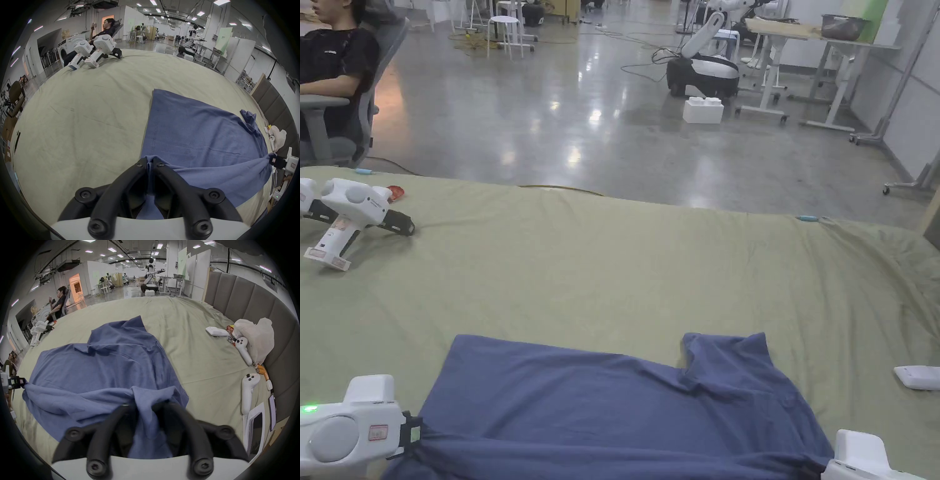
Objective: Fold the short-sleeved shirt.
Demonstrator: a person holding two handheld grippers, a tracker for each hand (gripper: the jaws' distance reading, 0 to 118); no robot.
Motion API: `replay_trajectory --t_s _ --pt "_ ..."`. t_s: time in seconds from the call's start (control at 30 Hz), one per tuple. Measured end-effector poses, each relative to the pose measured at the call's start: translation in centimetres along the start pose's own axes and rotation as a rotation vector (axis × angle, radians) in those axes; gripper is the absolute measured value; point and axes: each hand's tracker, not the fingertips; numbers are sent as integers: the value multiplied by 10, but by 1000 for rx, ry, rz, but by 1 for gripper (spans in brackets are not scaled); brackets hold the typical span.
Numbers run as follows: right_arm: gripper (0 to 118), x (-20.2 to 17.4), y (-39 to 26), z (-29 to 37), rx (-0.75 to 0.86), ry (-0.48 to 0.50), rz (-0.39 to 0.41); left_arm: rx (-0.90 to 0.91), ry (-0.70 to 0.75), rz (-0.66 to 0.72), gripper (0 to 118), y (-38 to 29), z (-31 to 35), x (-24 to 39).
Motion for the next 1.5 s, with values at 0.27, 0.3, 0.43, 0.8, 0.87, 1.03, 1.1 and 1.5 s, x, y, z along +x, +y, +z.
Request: replay_trajectory --t_s 0.27,0.3,0.43,0.8,0.87,1.03,1.1,1.5 --pt "72 -20 0 44 290 -14 -51 184 4 -32 55 -2 26 6" --pt "73 -25 3 54 346 -10 -48 229 -7 -50 55 -3 35 11" --pt "72 -47 11 93 557 -13 -24 448 -28 -135 32 -12 80 40" --pt "4 -89 2 173 803 45 -21 758 -47 -203 0 -51 175 88" --pt "0 -95 -3 181 821 27 -7 779 -39 -217 0 -59 185 90" --pt "0 -99 -8 189 827 30 14 780 -39 -221 0 -72 199 81" --pt "0 -99 -9 187 810 35 23 710 -31 -215 0 -73 193 67" --pt "0 -90 -29 147 638 50 27 46 -56 -93 33 -47 66 -31"
